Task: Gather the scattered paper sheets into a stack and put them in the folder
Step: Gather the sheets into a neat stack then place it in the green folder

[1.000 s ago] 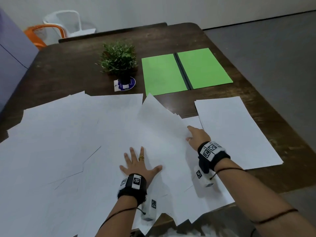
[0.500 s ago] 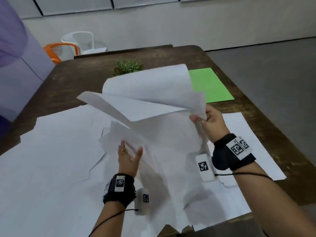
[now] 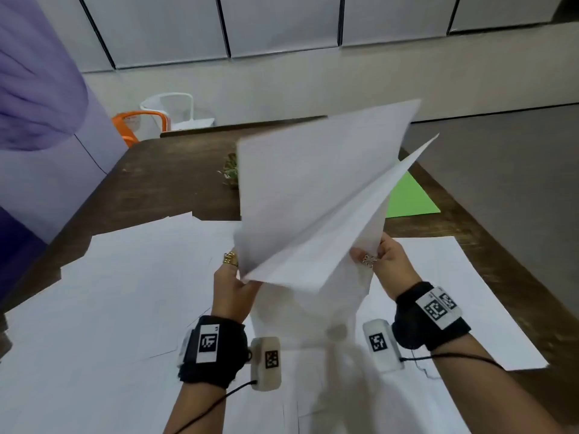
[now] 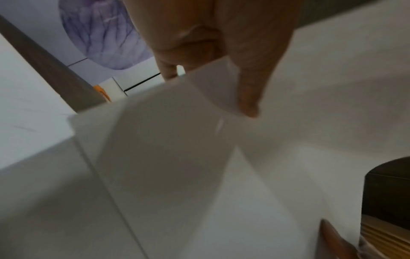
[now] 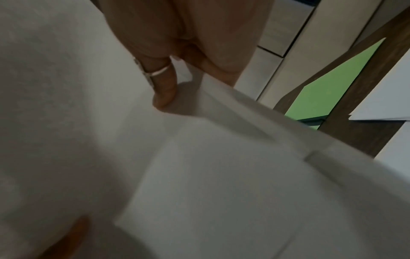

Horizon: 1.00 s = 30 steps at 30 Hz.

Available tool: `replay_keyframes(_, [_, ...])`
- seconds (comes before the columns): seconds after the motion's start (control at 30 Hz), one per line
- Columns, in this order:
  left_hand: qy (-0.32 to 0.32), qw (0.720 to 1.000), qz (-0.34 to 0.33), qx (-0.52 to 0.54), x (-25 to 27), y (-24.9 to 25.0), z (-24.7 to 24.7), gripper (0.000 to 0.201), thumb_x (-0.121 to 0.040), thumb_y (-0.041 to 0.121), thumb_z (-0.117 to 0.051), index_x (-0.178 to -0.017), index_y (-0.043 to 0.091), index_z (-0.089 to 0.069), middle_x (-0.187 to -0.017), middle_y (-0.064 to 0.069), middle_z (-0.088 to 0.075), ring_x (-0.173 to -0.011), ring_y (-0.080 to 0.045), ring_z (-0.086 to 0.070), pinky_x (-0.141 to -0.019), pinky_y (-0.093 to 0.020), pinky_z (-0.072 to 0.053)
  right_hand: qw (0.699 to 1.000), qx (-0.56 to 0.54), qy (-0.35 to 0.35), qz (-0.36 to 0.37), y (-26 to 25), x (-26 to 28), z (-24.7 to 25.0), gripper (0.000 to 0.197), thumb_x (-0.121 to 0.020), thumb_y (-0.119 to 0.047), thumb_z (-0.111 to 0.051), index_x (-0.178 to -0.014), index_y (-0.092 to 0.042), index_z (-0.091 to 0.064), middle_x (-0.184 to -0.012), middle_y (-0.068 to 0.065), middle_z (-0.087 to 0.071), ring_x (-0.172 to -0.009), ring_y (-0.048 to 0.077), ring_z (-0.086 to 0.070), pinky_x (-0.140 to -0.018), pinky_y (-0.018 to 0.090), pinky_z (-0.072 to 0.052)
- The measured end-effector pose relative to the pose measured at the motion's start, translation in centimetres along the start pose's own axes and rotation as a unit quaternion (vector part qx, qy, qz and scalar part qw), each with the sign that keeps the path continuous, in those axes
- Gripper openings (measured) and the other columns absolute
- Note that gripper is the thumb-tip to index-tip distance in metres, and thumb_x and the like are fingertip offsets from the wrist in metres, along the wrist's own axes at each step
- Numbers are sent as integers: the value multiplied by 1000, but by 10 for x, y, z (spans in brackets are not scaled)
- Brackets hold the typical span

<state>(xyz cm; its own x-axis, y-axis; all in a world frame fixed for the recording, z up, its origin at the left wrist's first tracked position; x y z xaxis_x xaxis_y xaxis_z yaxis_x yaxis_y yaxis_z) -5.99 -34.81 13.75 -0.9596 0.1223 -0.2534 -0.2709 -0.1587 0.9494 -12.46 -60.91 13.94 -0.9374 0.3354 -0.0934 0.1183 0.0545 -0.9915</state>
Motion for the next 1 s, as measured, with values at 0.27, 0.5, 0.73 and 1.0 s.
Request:
replay_keyframes(0.27, [82, 987, -127, -61, 15, 30, -1, 43, -76, 22, -64, -109, -4, -54, -98, 12, -57, -88, 7, -54, -76, 0, -37, 996, -7, -32, 81, -20, 11, -16, 52, -64, -17, -77, -109, -23, -51, -99, -16, -70, -97, 2, -64, -83, 21, -53])
replay_keyframes(0.5, [157, 972, -165, -58, 24, 52, -14, 11, -87, 19, -57, -86, 26, -48, -82, 1, -59, -67, 5, -56, -62, 0, -39, 993, 25, 76, 89, -16, 10, -14, 39, -81, 9, -63, -96, -25, -56, -84, -15, -71, -80, -6, -64, -75, 14, -50])
replay_keyframes(0.73, [122, 987, -92, -44, 39, 15, -22, 51, -84, 22, -67, -123, 11, -36, -105, -4, -60, -89, -12, -62, -72, 2, -40, 994, 71, 40, 71, -3, 24, -11, 59, -83, 4, -64, -125, -26, -37, -119, -2, -56, -109, 5, -56, -98, 27, -45])
replay_keyframes(1.0, [152, 981, -58, -102, 37, 1, -34, 33, -90, 13, -58, -112, -4, -41, -91, -1, -53, -68, -12, -52, -59, 1, -39, 996, 61, 24, 53, 1, 19, -20, 42, -90, 5, -52, -113, -29, -42, -111, -10, -59, -99, -3, -60, -90, 15, -47])
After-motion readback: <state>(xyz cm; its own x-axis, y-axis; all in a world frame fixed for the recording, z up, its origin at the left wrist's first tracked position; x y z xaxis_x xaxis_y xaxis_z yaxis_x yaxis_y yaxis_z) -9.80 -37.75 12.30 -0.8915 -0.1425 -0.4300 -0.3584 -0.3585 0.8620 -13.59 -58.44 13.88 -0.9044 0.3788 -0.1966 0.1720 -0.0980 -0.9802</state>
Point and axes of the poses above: each hand's wrist, its own x-axis away from the middle knuckle, its own z-axis out of the back of the hand, y = z × x, the point moved 5 cm from there along -x, towards the middle knuckle
